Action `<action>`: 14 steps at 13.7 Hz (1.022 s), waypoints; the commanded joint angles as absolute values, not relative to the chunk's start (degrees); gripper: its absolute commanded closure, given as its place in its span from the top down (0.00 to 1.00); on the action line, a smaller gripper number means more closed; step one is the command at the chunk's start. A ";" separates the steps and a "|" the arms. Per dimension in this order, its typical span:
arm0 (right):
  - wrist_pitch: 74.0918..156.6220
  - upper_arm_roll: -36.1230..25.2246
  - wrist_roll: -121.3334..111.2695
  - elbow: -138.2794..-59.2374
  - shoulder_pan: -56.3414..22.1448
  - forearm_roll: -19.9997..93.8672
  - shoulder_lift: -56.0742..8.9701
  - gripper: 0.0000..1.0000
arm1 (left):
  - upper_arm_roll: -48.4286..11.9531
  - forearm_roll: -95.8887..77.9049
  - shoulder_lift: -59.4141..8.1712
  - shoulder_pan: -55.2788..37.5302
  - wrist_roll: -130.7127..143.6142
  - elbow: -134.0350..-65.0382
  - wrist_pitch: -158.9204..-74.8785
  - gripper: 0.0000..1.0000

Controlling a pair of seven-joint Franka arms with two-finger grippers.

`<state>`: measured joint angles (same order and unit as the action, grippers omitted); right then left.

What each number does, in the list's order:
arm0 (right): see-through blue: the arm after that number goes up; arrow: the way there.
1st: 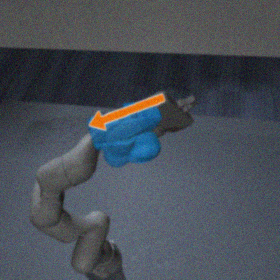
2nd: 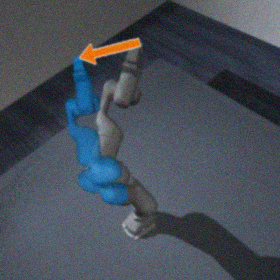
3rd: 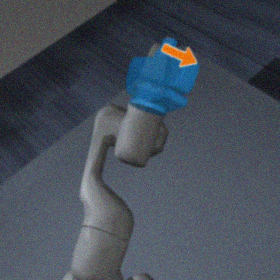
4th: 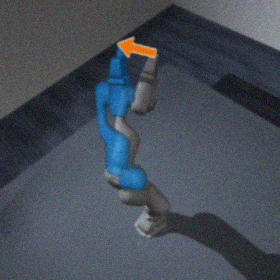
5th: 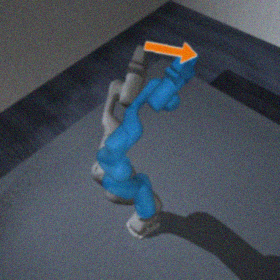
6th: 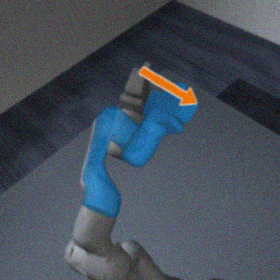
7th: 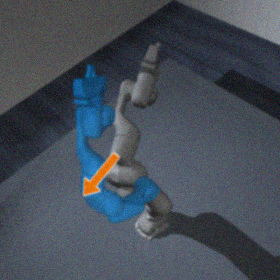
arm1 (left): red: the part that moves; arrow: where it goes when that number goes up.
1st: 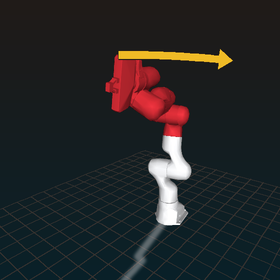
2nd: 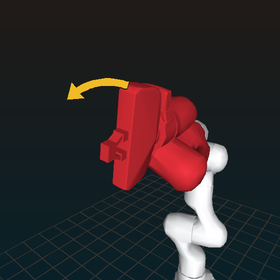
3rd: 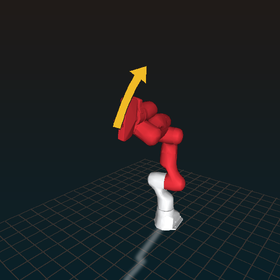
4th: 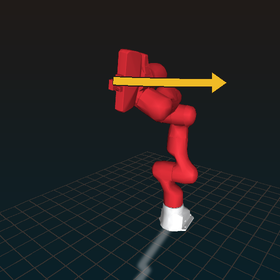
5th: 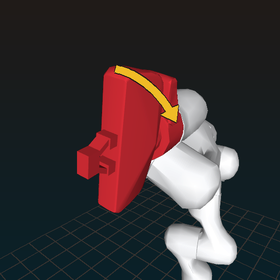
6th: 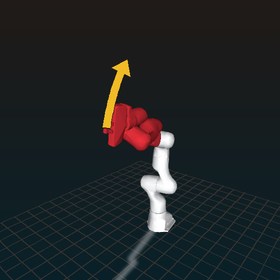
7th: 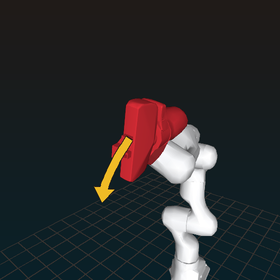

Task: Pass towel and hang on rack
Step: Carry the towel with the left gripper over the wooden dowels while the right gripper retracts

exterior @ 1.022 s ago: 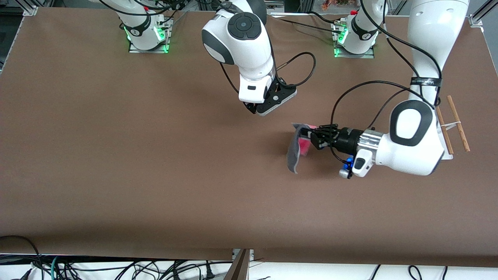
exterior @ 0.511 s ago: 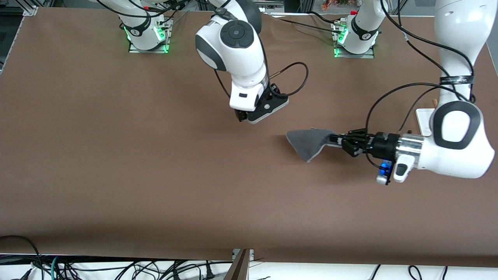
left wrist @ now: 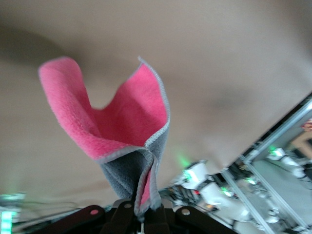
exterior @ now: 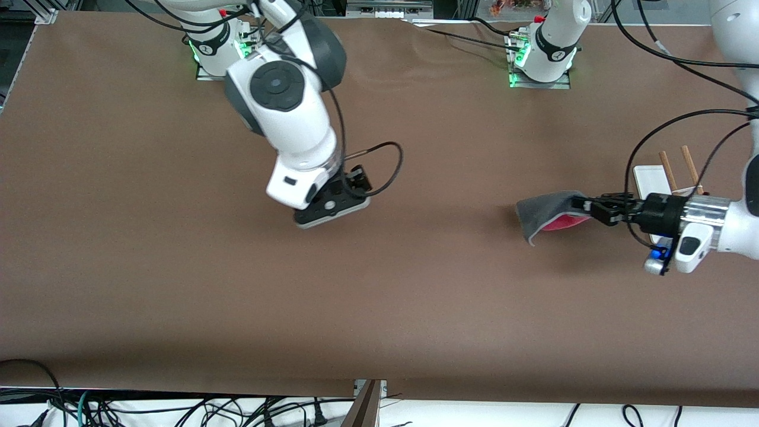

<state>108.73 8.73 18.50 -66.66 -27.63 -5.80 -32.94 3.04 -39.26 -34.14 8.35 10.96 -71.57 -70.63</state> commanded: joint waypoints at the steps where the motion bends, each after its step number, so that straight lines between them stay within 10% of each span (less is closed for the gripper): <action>1: 107.49 2.75 18.37 -66.71 -27.25 -6.50 -29.80 1.00 | 2.55 -29.57 -34.28 10.45 0.57 -67.60 -68.12 0.00; 6: 108.01 -7.37 17.93 -66.71 -26.29 -6.59 -28.05 1.00 | 2.81 -12.42 -34.19 10.72 -19.82 -63.37 -67.41 0.00; 14: 98.91 -7.03 17.93 -77.60 -11.53 -6.15 -14.07 1.00 | 3.43 2.81 -34.28 12.90 -34.00 -64.51 -68.55 0.00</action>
